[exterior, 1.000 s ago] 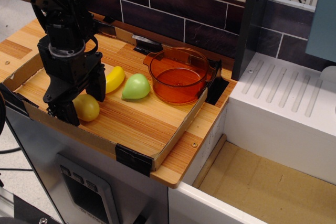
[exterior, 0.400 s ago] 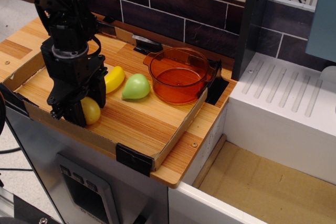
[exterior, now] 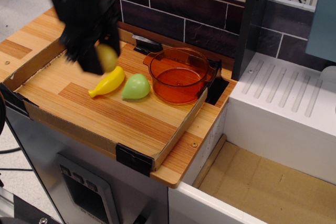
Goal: Put potato in pot
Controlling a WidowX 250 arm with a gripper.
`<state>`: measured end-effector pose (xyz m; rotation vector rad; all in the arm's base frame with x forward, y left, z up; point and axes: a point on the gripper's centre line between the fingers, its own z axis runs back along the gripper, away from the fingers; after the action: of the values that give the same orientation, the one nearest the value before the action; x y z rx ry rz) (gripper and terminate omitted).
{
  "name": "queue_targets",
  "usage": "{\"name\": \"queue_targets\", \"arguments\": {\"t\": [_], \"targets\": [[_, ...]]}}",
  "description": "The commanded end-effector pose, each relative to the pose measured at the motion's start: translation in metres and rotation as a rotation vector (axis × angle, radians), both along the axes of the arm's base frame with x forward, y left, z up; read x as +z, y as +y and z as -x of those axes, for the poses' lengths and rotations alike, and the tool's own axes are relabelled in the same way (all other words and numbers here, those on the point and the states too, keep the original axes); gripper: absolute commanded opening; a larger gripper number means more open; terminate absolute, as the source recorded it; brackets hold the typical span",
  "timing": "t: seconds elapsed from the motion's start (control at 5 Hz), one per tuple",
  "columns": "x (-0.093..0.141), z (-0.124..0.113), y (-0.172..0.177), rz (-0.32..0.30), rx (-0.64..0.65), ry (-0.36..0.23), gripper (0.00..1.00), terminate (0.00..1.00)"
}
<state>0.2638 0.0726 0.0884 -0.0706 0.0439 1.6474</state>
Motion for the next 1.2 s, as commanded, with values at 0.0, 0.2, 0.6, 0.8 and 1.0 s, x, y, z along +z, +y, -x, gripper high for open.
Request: {"name": "queue_targets", "arguments": {"t": [0.0,0.2,0.6,0.8,1.0], "targets": [[0.037,-0.049,-0.023,0.021,0.049,-0.029,0.00,0.00],[0.028,-0.067,-0.033,-0.003,0.069,-0.030,0.00,0.00],[-0.010,-0.087,-0.038,-0.056,0.045,-0.033,0.00,0.00],[-0.017,-0.085,-0.040,-0.072,0.013,-0.027,1.00,0.00],[-0.013,-0.084,-0.037,-0.074,-0.003,-0.030,1.00,0.00]]}}
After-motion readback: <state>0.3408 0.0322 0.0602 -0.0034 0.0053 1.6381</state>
